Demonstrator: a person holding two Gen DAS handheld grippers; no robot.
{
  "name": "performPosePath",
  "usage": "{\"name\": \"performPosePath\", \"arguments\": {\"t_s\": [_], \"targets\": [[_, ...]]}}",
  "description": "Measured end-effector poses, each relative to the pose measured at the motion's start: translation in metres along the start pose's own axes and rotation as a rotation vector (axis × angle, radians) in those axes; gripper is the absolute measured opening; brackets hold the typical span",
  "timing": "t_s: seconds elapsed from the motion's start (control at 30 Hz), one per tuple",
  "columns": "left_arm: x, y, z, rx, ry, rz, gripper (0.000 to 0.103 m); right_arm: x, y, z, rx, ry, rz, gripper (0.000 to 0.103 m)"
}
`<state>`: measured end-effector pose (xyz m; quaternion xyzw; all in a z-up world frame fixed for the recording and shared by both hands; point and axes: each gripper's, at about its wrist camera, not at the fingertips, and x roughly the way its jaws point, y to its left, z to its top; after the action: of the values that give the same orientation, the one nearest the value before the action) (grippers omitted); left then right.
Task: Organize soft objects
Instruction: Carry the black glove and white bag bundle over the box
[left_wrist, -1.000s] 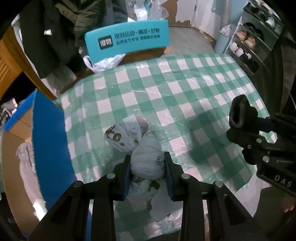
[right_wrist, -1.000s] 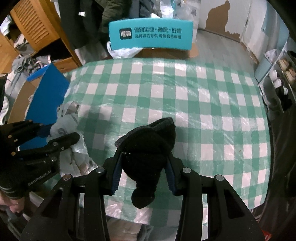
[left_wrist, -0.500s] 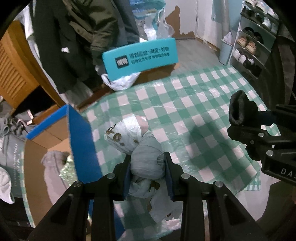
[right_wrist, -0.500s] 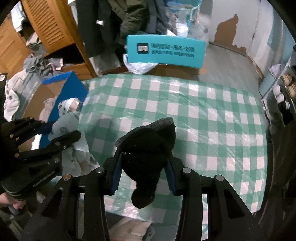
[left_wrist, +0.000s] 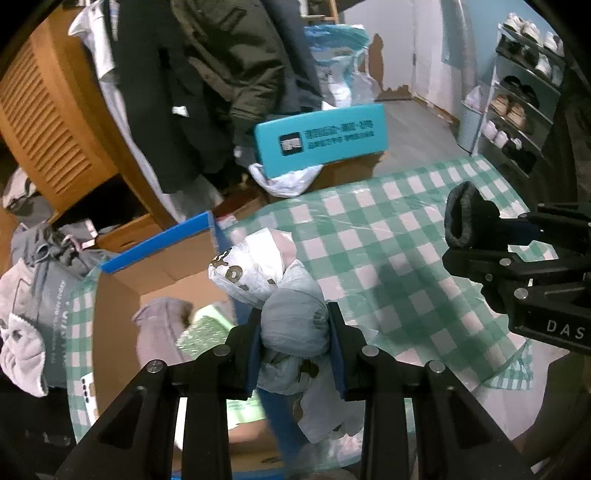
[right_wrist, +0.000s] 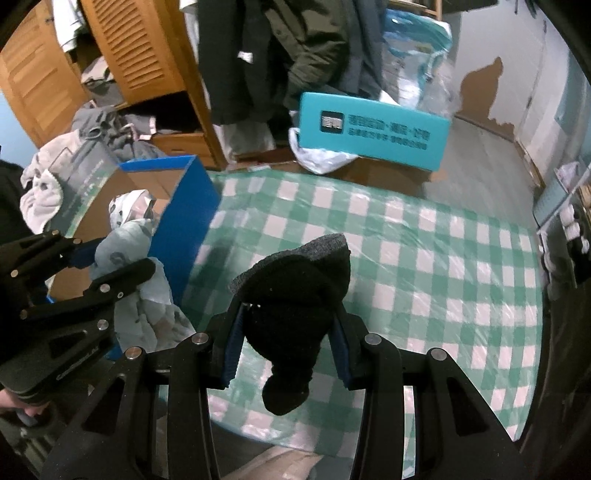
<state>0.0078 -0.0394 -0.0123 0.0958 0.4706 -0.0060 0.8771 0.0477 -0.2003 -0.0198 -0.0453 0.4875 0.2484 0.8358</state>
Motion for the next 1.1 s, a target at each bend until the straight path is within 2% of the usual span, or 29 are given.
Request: {"name": "performPosePath", "arguments": {"t_s": [0.27, 0.67, 1.1], "targets": [[-0.012, 0.037, -0.011, -0.048, -0.019, 0.030, 0.032, 0.005, 0.038, 0.017, -0.060, -0.019, 0.041, 0.041], [-0.019, 0.089, -0.032, -0.122, -0.022, 0.067, 0.032, 0.026, 0.101, 0.041, -0.138, 0.004, 0.112, 0.041], [-0.002, 0.143, -0.062, -0.207, 0.035, 0.104, 0.032, 0.068, 0.164, 0.051, -0.202, 0.075, 0.175, 0.041]]}}
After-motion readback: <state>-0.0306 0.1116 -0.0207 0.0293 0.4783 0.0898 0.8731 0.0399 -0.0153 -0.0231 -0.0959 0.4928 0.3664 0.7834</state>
